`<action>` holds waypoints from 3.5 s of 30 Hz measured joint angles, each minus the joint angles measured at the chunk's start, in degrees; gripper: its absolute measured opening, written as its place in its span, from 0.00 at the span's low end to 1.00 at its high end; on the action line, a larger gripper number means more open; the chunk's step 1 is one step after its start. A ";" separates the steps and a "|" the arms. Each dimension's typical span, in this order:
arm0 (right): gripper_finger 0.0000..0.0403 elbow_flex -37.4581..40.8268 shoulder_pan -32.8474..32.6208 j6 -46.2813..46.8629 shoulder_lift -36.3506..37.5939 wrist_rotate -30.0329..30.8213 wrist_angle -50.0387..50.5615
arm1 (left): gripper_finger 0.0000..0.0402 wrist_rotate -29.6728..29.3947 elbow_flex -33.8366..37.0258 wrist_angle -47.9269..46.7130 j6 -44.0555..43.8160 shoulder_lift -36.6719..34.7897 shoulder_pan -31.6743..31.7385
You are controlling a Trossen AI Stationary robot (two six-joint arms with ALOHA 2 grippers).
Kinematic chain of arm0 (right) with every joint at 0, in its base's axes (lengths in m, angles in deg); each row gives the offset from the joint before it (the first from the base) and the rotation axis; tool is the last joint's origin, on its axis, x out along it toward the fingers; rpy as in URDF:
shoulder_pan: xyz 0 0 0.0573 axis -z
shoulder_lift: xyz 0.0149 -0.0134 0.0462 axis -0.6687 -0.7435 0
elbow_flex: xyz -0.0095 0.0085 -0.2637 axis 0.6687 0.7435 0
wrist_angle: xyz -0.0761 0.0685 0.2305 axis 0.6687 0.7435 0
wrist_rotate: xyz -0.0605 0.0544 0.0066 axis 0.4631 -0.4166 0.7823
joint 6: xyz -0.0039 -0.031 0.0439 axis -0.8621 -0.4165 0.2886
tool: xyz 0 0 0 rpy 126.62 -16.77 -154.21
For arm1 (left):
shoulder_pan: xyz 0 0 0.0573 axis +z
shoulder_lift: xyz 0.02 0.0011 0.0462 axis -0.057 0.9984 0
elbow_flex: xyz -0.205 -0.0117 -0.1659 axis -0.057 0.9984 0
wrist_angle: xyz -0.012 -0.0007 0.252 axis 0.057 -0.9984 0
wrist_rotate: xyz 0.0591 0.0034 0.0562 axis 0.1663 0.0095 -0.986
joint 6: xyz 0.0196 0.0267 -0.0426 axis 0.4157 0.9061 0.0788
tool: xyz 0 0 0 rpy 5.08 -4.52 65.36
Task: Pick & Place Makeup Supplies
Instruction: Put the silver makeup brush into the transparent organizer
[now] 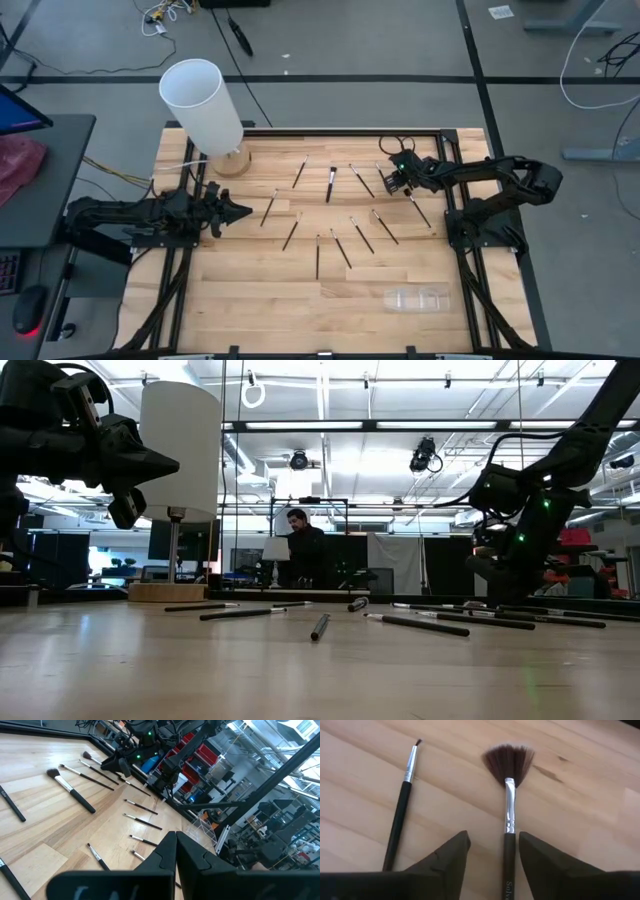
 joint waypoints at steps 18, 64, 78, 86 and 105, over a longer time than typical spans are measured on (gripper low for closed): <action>0.41 10.74 0.56 4.85 0.22 3.90 -21.20 | 0.02 -1.88 0.02 0.00 0.07 -0.01 -0.01; 0.04 14.88 1.81 -0.47 -7.72 4.93 -38.50 | 0.02 -4.34 0.02 -0.02 0.04 -0.01 -0.02; 0.03 15.36 -5.63 -2.92 -8.51 6.72 -42.96 | 0.02 -8.90 0.00 0.26 1.96 0.00 0.00; 0.03 15.39 -6.38 -7.18 -8.63 3.41 -48.64 | 0.02 -9.09 0.02 0.67 9.07 0.00 0.00; 0.03 15.15 -12.40 -11.15 -1.62 5.23 -56.93 | 0.02 -5.84 0.00 8.64 30.96 3.39 0.00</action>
